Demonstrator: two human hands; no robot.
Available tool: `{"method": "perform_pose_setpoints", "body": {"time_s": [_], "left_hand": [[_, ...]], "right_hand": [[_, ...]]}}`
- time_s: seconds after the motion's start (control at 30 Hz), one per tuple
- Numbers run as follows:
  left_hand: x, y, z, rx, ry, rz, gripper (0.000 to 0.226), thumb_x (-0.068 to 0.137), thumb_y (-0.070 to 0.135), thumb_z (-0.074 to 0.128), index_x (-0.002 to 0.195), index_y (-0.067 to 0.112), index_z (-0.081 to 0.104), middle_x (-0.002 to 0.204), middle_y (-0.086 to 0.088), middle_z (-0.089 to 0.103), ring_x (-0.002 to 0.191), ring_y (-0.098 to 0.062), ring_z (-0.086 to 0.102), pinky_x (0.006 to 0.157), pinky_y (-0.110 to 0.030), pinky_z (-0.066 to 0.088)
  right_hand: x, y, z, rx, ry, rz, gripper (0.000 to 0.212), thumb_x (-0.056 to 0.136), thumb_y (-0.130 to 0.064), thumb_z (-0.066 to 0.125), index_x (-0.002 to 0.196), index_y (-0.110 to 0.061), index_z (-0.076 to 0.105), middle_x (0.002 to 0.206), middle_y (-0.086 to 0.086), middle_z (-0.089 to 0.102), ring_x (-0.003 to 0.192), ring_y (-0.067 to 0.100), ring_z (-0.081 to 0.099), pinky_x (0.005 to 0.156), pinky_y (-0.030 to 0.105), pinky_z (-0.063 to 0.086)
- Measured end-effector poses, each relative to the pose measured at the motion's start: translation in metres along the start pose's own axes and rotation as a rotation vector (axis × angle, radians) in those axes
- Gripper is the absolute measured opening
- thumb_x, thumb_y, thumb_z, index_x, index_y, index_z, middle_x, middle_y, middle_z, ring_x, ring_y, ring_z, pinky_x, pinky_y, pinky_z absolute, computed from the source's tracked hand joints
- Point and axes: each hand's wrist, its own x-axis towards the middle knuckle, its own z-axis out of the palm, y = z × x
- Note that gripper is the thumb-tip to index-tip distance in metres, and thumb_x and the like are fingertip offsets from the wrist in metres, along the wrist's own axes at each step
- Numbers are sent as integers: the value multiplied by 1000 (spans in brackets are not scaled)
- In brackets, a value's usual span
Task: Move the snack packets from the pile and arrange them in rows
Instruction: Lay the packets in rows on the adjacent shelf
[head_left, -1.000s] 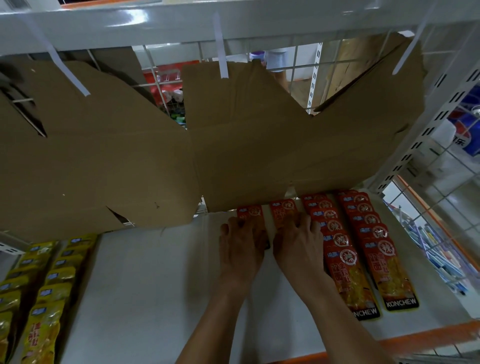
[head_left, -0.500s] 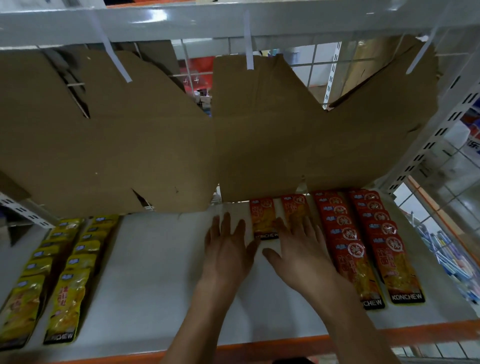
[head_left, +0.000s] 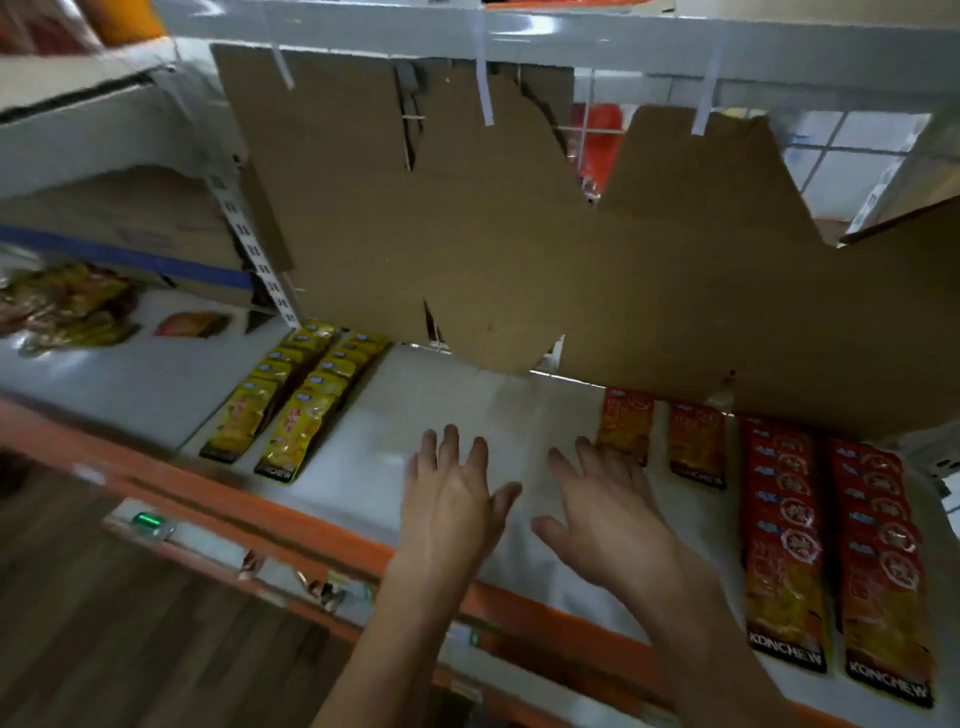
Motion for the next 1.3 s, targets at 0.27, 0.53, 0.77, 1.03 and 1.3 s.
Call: {"method": "perform_pose_setpoints", "body": {"time_s": [0.27,0.53,0.77,1.03,1.3], "left_hand": [[-69,-48,0,-68,-12,-308,75,96,65,36,156,23,18,165,-13,9,152,-33,4,122,-46,11],[-136,-102,-10,-125,120,-557,73,94,65,42,155,27,25,162,-8,22,151,-28,15,123,-45,16],[-188,-155,-21,-187,171,-773,68,96,60,43,154,27,27,164,-7,19,152,-26,10,123,-44,11],[-221,-251,-21,-247,165,-922,68,95,62,43,152,27,31,163,-7,20,152,-28,11,123,-48,13],[-227,-376,-27,-258,198,-923,64,95,60,46,149,27,34,165,-10,16,153,-32,7,122,-45,12]], "right_hand": [[-11,-54,18,-114,-52,-286,75,94,-55,49,154,-24,18,158,14,20,147,35,14,119,46,16],[-20,-126,38,-149,-10,-595,70,91,-52,53,149,-22,29,149,11,33,138,35,30,111,44,29],[-25,-207,51,-188,-68,-788,74,92,-49,57,152,-24,21,159,10,20,149,34,14,122,46,17],[-19,-308,71,-191,-139,-880,74,97,-43,52,155,-24,12,162,9,14,150,30,7,122,44,12],[10,-418,96,-194,-118,-865,76,96,-50,48,157,-25,10,164,8,11,151,33,8,120,48,14]]}}
